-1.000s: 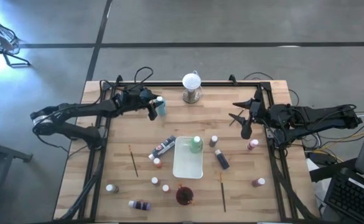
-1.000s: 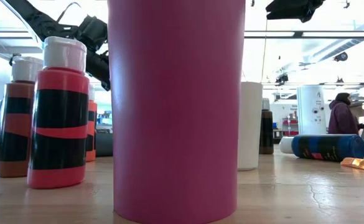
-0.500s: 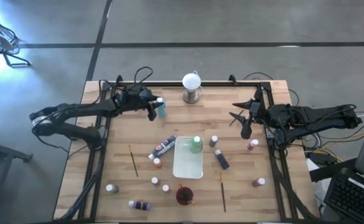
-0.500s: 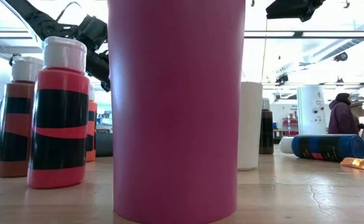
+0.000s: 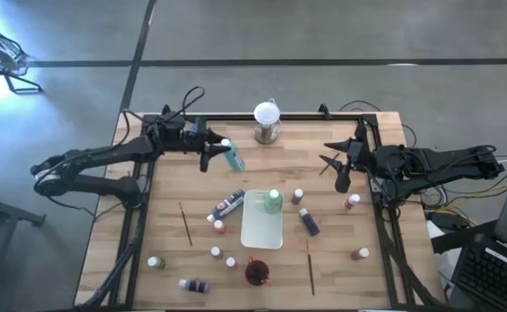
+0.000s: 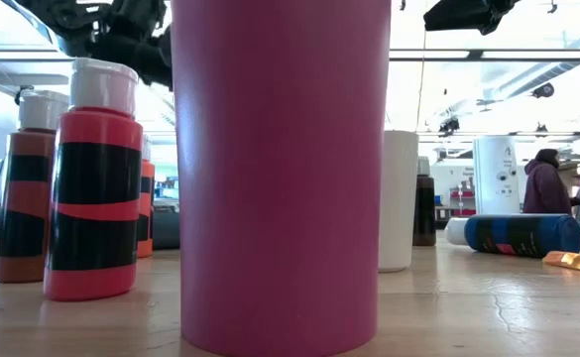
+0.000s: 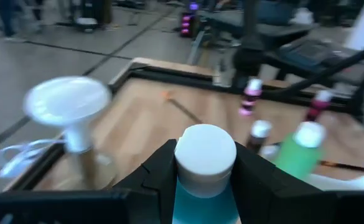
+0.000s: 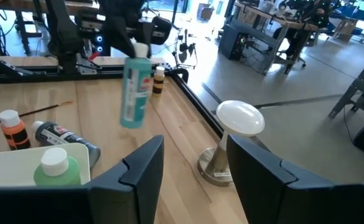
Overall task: Pick & Place Paint Supplies
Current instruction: Put the light blue paint bottle into the white bin
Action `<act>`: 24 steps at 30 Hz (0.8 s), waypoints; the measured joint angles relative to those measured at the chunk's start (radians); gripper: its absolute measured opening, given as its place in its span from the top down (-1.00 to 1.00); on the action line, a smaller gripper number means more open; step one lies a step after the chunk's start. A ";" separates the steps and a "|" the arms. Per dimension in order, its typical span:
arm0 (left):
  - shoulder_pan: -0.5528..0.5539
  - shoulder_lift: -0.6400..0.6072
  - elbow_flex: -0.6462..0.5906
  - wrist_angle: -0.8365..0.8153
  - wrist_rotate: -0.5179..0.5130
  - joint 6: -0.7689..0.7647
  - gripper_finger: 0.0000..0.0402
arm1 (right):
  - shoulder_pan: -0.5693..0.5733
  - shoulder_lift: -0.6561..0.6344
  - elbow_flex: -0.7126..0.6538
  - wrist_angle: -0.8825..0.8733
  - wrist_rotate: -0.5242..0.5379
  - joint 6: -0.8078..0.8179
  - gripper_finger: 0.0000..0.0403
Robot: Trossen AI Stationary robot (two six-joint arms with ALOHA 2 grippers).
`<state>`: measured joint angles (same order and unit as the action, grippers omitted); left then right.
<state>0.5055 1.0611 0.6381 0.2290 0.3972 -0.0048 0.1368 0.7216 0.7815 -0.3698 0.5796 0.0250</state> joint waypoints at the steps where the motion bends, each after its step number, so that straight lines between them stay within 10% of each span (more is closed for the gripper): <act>1: -0.013 0.000 0.009 -0.003 0.018 -0.002 0.40 | 0.000 0.000 0.000 0.000 0.000 0.000 0.16; 24: -0.289 0.001 0.184 -0.052 0.114 0.040 0.40 | 0.000 0.000 0.000 0.003 0.000 -0.002 0.16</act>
<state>0.2165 1.0618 0.8217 0.1769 0.5113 0.0348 0.1364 0.7216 0.7815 -0.3668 0.5797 0.0231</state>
